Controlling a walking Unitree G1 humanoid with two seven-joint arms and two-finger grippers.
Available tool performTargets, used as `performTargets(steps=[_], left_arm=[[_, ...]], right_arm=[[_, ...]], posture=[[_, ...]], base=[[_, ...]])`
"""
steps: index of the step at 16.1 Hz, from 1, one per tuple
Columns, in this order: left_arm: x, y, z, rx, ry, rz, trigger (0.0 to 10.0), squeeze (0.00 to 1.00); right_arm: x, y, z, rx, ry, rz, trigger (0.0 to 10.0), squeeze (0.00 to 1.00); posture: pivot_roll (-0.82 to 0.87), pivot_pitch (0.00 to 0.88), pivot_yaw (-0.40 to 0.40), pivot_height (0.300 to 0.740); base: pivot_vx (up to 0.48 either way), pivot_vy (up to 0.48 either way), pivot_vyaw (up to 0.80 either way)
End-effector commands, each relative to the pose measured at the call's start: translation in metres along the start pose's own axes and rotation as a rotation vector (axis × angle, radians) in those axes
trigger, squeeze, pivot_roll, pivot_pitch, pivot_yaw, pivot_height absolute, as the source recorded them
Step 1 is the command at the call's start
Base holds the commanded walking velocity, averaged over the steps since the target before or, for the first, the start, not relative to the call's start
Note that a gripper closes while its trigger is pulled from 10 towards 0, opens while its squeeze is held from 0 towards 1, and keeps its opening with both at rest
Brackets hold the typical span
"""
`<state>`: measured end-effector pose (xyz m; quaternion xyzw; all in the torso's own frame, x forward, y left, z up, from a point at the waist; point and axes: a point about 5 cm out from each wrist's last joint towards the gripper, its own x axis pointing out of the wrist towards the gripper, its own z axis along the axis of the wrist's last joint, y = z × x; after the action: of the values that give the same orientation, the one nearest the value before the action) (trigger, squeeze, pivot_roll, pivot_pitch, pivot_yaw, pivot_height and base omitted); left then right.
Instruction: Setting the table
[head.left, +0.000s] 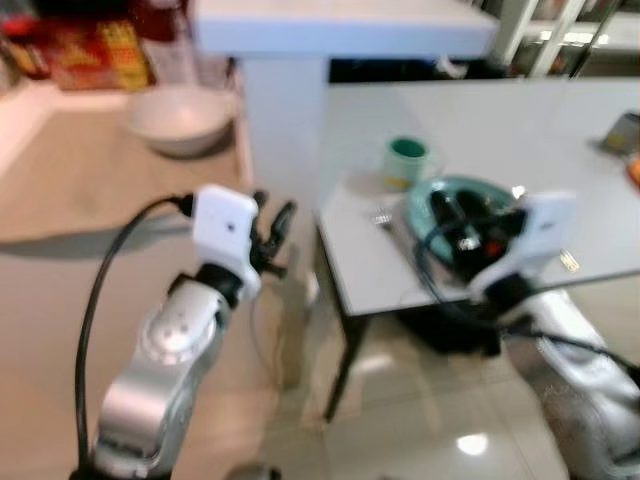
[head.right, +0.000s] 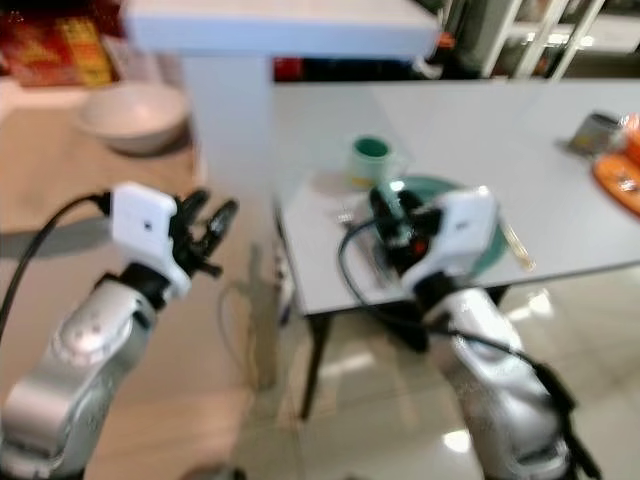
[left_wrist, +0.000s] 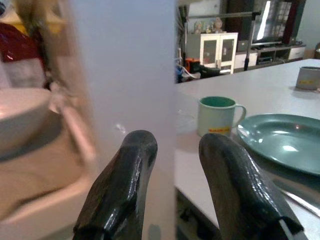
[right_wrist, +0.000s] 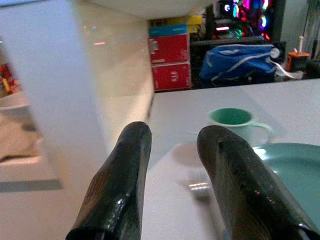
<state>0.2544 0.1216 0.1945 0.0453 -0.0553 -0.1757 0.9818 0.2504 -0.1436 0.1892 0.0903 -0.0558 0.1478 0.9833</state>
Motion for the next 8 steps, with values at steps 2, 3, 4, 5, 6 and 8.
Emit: performTargets(steps=[2,3,4,5,6,8], left_arm=[[-0.004,0.005,0.002,0.013,-0.012,0.026,10.0,0.00],[-0.005,0.005,0.001,0.013,-0.012,0.024,10.0,0.00],[-0.006,0.005,0.000,0.019,-0.010,0.024,10.0,0.00],[-0.006,0.005,0.000,0.030,-0.009,0.026,10.0,0.00],[-0.005,0.006,0.001,0.043,-0.013,0.034,10.0,0.00],[-0.002,0.009,0.004,0.048,-0.027,0.048,10.0,0.00]], right_arm=[[-0.004,0.009,0.001,0.002,-0.044,0.042,10.0,0.00],[-0.006,0.009,0.000,0.006,-0.046,0.049,10.0,0.00],[-0.009,0.010,-0.004,0.006,-0.069,0.061,10.0,0.00],[-0.012,0.009,-0.008,0.002,-0.087,0.067,10.0,0.00],[-0.012,0.007,-0.009,0.003,-0.091,0.068,10.0,0.00],[-0.003,0.006,-0.008,0.010,-0.109,0.043,10.0,0.00]], posture=[[0.07,0.014,-0.051,0.740],[0.07,0.014,-0.051,0.740],[0.07,0.012,-0.049,0.740],[0.08,0.014,-0.052,0.740],[0.08,0.014,-0.054,0.740],[0.09,0.011,-0.059,0.740]], base=[[0.000,0.480,0.00],[0.000,0.480,0.00],[0.000,0.480,0.00],[0.000,0.480,0.00],[0.000,0.480,0.00],[0.000,0.388,0.00]])
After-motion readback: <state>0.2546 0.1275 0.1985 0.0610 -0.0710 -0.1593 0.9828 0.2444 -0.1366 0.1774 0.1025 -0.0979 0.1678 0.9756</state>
